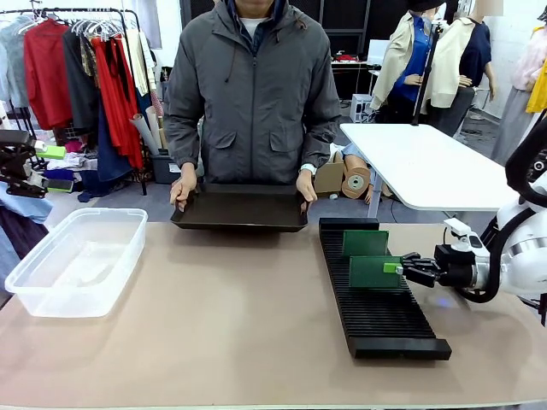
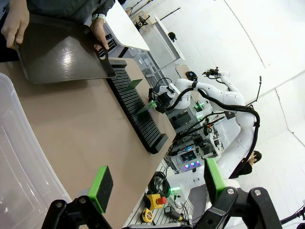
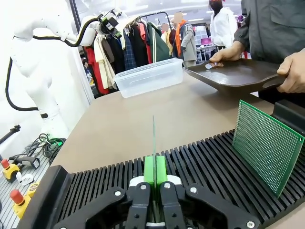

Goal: Sort PCBs into racks and boxes based on the side picked up.
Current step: If the short side of the Blank PCB is picked up, insert it into the PCB Rack ; if the long side is picked up, place it in the Organizing box.

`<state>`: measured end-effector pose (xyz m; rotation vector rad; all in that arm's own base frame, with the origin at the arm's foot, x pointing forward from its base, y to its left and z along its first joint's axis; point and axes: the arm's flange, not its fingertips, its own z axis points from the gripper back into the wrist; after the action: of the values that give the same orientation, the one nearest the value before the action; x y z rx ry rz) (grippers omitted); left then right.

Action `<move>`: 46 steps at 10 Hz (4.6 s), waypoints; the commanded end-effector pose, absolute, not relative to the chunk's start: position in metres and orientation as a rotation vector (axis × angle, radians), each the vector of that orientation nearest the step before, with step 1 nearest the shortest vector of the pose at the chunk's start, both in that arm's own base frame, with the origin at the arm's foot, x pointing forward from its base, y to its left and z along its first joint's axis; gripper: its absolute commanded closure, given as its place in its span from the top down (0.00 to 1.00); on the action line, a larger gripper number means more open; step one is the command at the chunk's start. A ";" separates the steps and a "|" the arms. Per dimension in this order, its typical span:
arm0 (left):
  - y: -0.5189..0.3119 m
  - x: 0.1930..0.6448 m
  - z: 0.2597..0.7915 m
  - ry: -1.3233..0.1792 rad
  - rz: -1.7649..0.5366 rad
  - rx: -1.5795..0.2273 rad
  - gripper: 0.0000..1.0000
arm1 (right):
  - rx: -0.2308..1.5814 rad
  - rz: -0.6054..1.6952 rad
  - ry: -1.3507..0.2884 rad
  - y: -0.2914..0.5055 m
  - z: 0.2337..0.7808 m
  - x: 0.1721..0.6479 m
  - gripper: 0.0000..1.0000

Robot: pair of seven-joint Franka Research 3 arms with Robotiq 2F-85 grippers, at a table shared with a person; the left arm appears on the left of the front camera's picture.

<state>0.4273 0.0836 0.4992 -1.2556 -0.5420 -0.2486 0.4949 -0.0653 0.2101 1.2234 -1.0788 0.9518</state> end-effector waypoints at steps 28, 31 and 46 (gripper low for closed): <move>0.083 0.426 0.502 -0.539 -0.241 -1.265 1.00 | 1.253 1.007 -1.003 -0.076 0.175 0.503 0.00; 0.083 0.426 0.502 -0.539 -0.241 -1.265 1.00 | 1.250 0.993 -1.005 -0.077 0.179 0.504 0.00; 0.083 0.426 0.502 -0.539 -0.241 -1.265 1.00 | 1.236 1.032 -1.012 -0.075 0.203 0.513 1.00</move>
<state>0.4273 0.0836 0.4992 -1.2556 -0.5420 -0.2486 0.5110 -0.0768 0.1961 1.2538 -1.0316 0.9779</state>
